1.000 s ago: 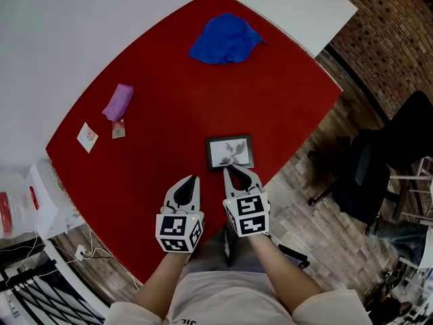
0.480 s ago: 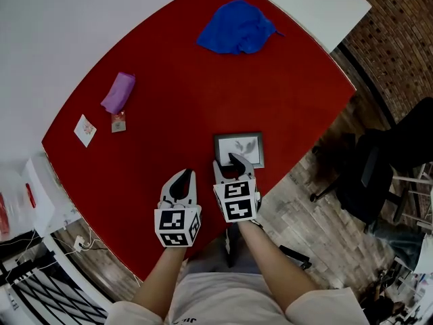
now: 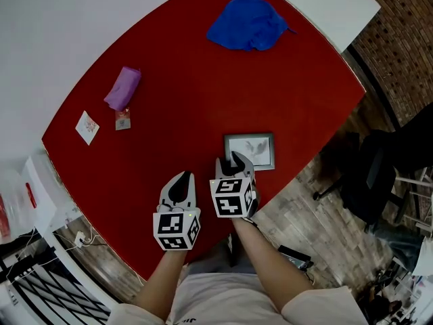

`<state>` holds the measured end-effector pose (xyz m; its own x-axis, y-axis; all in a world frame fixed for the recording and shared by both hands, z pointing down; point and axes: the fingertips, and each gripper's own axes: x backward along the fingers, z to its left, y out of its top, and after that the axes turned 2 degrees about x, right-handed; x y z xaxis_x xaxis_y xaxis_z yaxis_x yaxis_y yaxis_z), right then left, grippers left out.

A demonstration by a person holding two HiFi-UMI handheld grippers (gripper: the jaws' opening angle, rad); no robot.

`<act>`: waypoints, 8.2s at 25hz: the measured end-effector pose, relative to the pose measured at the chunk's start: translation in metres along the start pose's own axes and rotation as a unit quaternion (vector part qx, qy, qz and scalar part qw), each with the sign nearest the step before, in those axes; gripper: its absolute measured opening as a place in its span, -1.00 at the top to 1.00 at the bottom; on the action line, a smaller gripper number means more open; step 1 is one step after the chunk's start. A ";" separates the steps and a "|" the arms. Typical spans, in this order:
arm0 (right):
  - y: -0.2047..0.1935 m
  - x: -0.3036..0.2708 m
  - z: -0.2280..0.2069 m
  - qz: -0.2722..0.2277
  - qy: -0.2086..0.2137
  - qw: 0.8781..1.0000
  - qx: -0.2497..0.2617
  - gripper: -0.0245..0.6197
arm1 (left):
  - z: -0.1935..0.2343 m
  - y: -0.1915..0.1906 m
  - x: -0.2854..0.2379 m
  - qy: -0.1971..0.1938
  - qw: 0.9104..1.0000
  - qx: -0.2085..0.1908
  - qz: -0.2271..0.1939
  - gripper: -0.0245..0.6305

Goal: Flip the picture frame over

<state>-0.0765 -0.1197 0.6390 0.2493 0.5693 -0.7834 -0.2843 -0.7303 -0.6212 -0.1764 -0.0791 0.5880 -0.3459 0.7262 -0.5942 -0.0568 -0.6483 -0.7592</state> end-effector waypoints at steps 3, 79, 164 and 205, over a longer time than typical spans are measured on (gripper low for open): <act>-0.001 -0.004 -0.001 0.008 -0.019 1.000 0.011 0.47 | 0.006 0.000 0.000 0.001 1.000 0.004 0.000 0.91; 0.071 0.108 -0.047 -0.116 0.216 0.939 -0.243 0.48 | -0.122 -0.016 -0.056 -0.081 0.978 -0.194 -0.017 0.64; -0.015 0.237 -0.078 -0.107 0.010 0.994 0.003 0.91 | -0.136 0.036 0.097 -0.023 0.997 -0.070 -0.025 0.91; -0.030 0.273 -0.050 -0.137 0.023 0.990 -0.010 0.91 | -0.163 0.036 0.134 -0.033 0.994 -0.085 -0.064 0.91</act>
